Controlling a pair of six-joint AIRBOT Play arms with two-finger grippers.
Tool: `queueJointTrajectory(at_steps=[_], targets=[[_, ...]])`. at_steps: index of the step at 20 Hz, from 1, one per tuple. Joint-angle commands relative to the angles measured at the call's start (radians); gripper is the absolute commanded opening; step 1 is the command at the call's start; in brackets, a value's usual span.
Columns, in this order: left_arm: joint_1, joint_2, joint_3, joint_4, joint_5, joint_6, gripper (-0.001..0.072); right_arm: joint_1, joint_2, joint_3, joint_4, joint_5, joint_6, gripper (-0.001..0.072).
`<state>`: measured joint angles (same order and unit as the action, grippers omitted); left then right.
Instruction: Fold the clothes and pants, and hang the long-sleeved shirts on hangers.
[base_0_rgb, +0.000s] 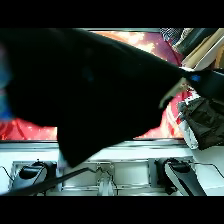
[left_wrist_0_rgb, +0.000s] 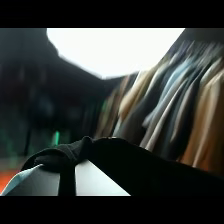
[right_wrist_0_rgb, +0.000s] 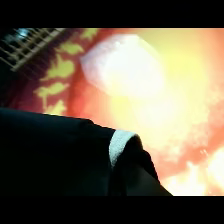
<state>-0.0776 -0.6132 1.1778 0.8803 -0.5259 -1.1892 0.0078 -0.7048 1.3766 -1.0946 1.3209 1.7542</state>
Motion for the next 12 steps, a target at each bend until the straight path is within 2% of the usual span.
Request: queueJointTrajectory(at_steps=[1, 4, 7, 12], targets=[[-0.003, -0.28, 0.001, 0.01, 0.004, 0.001, 0.0021, -0.001, -0.194, -0.097, -0.066, -0.17, 0.006, 0.0054], [-0.01, -0.439, 0.001, 0.011, -0.003, 0.001, 0.002, -0.001, -0.416, -0.098, -0.061, -0.352, 0.006, 0.0054], [-0.03, -0.454, -0.029, 0.063, -0.021, 0.0, 0.002, -0.001, -0.542, -0.097, -0.063, -0.375, -0.004, 0.0054], [-0.095, -0.386, -0.259, 0.071, -0.041, 0.0, 0.002, -0.001, -0.665, -0.111, -0.104, -0.42, -0.173, 0.0054]])
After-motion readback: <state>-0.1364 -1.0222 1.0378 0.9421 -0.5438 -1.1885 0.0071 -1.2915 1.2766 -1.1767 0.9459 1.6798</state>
